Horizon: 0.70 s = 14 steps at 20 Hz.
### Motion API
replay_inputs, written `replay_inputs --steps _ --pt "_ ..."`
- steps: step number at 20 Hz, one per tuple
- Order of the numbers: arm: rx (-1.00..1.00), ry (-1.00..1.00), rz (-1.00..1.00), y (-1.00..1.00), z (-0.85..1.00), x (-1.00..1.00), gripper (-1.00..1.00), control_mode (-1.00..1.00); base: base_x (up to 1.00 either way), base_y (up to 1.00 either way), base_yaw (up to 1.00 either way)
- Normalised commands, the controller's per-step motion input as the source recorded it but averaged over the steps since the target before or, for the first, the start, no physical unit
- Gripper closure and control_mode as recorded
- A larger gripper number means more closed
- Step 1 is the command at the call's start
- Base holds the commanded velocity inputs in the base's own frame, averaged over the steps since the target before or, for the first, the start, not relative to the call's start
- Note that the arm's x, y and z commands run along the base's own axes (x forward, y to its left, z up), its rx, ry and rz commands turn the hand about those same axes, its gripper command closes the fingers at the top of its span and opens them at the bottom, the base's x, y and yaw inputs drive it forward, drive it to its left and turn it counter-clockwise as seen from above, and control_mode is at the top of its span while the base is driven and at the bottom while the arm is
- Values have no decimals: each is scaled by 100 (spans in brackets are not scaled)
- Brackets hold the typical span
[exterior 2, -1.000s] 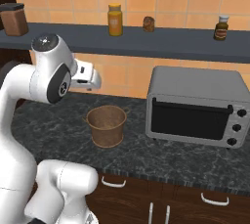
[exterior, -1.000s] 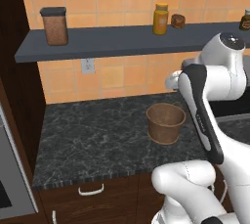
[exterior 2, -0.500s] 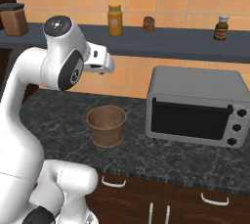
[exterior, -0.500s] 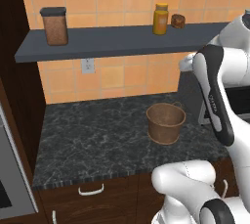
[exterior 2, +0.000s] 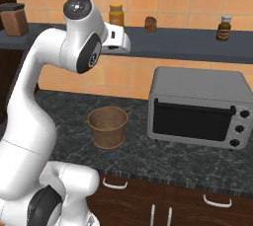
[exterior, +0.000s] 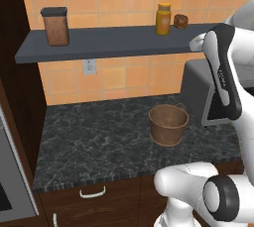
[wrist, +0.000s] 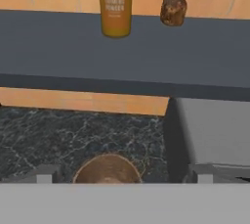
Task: Open the cabinet, pick up the bread from the cabinet and place it in the basket. Then move the basket to the dining counter.
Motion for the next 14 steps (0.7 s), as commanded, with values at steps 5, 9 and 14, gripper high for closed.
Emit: replay_inputs --steps 5,9,14 --pt "0 -3 0 -33 26 63 -100 -100 0 0 0" --pt "0 0 0 -33 18 76 -100 -100 0 0 0" --pt "0 1 0 -16 4 77 -100 -100 0 0 0"
